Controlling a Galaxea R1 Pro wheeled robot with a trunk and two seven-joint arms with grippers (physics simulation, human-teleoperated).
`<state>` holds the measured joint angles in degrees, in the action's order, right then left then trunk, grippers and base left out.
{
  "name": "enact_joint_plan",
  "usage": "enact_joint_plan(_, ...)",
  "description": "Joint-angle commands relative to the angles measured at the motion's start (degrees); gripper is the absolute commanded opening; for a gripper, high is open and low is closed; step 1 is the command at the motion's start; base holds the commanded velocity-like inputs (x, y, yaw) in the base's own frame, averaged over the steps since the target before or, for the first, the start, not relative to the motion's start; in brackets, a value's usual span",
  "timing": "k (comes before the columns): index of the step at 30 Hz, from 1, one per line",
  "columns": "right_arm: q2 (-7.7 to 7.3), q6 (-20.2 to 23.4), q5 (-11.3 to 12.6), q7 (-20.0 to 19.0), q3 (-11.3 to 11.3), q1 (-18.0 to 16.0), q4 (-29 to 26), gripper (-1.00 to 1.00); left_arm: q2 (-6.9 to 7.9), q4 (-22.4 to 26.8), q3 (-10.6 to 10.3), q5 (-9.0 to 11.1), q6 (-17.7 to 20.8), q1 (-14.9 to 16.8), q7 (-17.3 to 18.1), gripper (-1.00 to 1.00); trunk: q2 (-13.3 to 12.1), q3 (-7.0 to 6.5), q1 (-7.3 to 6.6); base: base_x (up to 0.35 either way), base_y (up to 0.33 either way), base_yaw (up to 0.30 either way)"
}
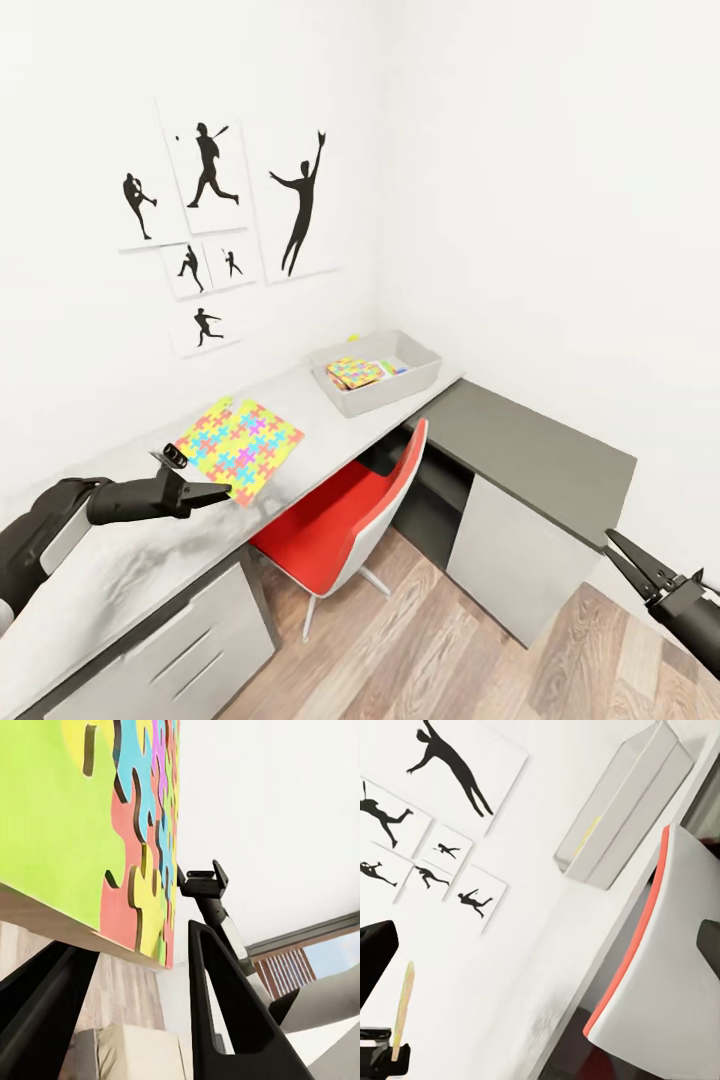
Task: Put all the toys in the child's room - the three board games (two on the bed and one on the table), the two jigsaw puzzles on the table, and the tennis ball on the table - inside the toy box on the table in the child's room.
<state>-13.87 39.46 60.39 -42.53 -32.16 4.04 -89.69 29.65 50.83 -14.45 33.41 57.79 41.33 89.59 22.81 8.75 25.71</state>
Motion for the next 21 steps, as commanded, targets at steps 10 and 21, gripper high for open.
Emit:
enact_joint_plan(10,0.0,0.3,0.3,0.1,0.1,0.0,0.0,1.0,0.11,0.0,-0.2,0.1,0.4,0.1,0.3,-1.0,0.1,0.1,0.07,0.33,-0.013,-0.01)
enact_joint_plan(21,-0.01,0.3,0.3,0.1,0.1,0.0,0.0,1.0,0.05,0.0,-0.2,0.1,0.4,0.1,0.3,-1.0,0.1,0.1,0.07,0.311,-0.163,-0.24)
